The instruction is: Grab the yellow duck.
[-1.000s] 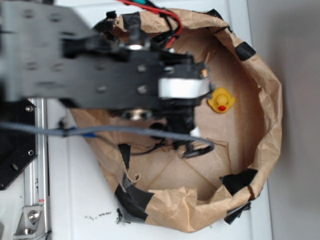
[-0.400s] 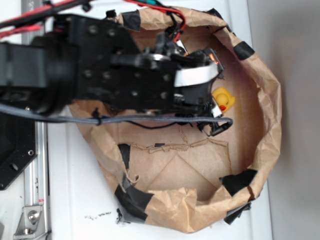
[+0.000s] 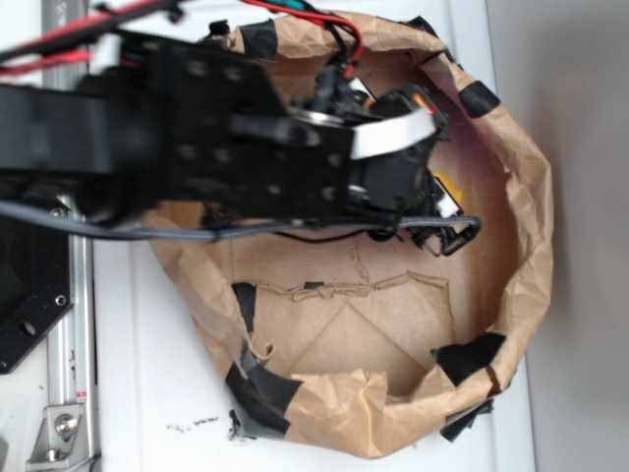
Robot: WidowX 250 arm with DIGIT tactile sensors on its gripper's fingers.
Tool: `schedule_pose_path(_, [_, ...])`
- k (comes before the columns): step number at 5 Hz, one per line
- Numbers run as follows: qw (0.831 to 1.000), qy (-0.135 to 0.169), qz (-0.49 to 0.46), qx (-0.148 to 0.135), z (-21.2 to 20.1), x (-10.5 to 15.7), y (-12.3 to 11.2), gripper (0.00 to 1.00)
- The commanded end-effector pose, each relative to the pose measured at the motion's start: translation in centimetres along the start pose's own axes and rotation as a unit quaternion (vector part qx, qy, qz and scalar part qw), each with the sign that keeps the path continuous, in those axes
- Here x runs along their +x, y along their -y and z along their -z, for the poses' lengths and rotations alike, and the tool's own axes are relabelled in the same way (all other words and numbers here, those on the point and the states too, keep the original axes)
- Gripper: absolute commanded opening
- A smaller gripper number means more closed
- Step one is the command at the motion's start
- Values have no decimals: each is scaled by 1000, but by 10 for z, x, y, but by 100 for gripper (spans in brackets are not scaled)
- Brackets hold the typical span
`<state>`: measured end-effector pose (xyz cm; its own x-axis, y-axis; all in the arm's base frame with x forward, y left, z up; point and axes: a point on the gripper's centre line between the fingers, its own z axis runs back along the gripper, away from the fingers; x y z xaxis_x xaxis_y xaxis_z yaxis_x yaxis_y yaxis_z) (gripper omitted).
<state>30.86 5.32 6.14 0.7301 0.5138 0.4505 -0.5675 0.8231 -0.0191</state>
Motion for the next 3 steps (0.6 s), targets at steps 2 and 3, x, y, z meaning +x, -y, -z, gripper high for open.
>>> schedule_pose_path(2, [1000, 7, 8, 28, 24, 17, 1, 100])
schedule_pose_path(3, [999, -24, 18, 42, 34, 4, -10, 100])
